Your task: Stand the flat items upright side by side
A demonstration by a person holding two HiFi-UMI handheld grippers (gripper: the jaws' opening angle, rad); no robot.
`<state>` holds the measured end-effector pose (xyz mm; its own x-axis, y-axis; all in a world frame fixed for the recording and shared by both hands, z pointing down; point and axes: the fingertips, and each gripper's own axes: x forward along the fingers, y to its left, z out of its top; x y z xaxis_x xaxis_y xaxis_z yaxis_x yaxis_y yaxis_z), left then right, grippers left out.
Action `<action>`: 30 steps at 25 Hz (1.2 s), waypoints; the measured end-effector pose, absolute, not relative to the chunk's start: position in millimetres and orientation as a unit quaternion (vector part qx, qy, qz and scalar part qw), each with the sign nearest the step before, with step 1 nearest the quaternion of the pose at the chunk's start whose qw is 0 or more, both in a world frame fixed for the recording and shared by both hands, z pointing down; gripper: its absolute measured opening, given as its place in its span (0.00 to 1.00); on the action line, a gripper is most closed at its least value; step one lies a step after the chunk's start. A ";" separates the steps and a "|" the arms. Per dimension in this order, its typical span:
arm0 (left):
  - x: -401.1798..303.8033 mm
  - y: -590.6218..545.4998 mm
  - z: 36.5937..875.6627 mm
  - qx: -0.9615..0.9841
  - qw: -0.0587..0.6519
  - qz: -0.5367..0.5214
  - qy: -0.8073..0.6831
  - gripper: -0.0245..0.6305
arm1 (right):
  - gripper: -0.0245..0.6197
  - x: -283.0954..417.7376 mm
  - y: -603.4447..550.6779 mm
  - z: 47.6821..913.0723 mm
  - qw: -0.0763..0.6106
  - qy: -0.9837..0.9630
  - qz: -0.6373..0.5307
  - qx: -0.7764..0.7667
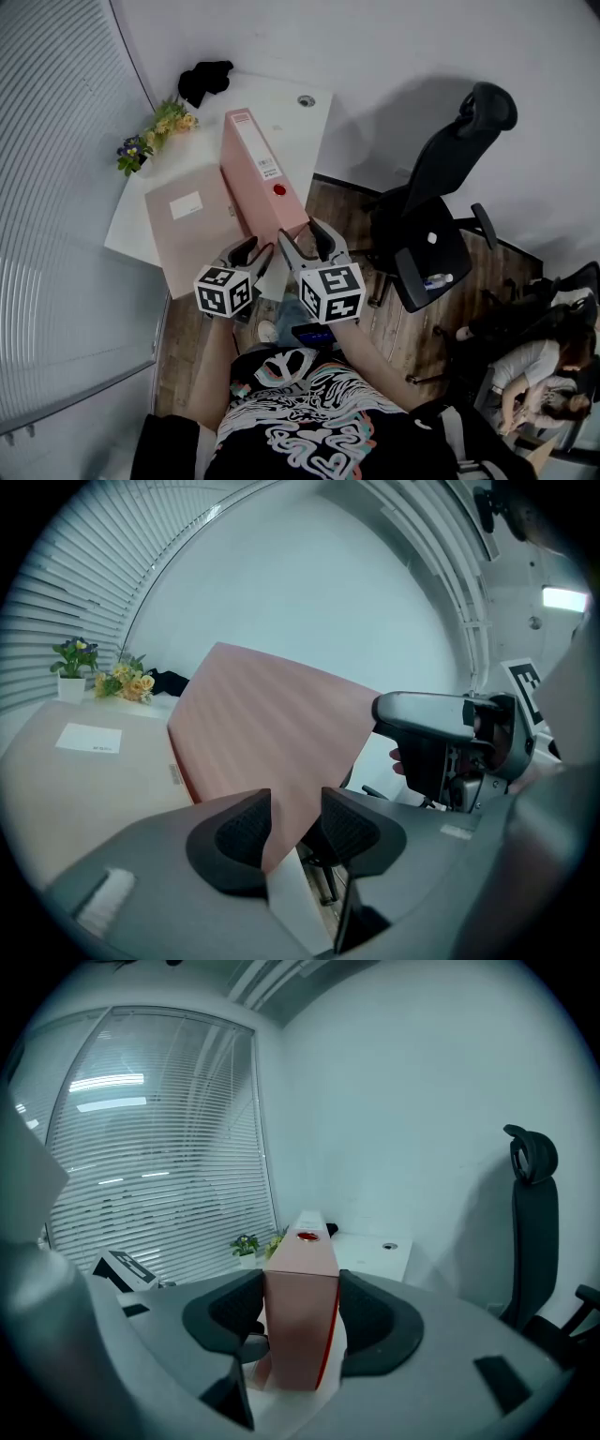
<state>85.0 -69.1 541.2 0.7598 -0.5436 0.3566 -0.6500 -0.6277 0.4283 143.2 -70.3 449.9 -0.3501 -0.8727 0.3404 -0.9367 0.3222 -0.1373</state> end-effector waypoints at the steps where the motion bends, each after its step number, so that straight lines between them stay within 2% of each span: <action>1: 83.3 -69.3 540.6 0.896 0.274 0.096 -0.335 0.28 | 0.43 140.2 -69.8 449.4 0.106 -0.809 0.152 0.558; 12: 70.5 -63.6 539.1 0.891 0.273 0.099 -0.349 0.27 | 0.43 112.2 -58.8 447.9 0.152 -0.829 0.092 0.531; 17: 73.0 -58.5 527.8 0.898 0.215 0.141 -0.358 0.27 | 0.43 112.3 -52.5 445.9 0.155 -0.832 0.091 0.524; 22: 60.7 -61.8 521.2 0.883 0.257 0.085 -0.383 0.27 | 0.43 108.3 -49.2 444.5 0.151 -0.843 0.109 0.504; 30: 46.1 -76.2 498.3 0.856 0.272 0.018 -0.439 0.27 | 0.43 113.8 -52.8 425.7 0.145 -0.865 0.119 0.465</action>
